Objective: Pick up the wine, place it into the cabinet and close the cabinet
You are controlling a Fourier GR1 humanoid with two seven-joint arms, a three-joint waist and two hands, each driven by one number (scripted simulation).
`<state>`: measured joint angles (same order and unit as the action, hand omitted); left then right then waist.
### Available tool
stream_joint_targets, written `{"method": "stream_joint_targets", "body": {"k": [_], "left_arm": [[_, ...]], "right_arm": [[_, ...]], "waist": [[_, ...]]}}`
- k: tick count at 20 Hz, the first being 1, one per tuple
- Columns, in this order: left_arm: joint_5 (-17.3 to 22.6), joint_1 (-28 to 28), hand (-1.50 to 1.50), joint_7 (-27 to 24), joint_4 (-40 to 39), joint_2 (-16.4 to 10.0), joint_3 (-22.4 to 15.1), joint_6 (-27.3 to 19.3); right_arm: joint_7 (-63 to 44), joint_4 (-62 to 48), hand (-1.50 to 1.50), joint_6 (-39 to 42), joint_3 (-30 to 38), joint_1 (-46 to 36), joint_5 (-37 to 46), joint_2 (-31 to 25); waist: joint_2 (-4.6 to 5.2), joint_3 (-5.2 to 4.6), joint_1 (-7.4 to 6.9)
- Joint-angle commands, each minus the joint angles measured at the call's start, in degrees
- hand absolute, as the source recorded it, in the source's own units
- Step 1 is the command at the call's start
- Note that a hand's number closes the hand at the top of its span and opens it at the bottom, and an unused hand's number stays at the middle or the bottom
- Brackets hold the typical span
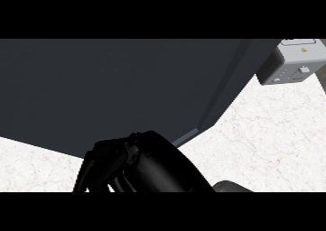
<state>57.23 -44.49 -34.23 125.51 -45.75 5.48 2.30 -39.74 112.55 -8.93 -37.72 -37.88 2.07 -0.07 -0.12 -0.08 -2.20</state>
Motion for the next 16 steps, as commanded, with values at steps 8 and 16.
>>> {"method": "stream_joint_targets", "body": {"k": [8,16], "left_arm": [[1.7,0.1,-1.5,7.8,1.9,1.2,5.1,3.2],[-0.9,10.2,-1.5,14.6,0.7,3.2,-0.2,-2.6]], "right_arm": [[10.1,-24.1,1.5,1.7,14.2,-15.3,-3.0,0.1],[17.9,-34.3,1.5,6.9,20.9,-17.5,-3.4,-1.8]], "waist": [[0.24,0.08,0.75],[0.4,0.09,2.25]]}}
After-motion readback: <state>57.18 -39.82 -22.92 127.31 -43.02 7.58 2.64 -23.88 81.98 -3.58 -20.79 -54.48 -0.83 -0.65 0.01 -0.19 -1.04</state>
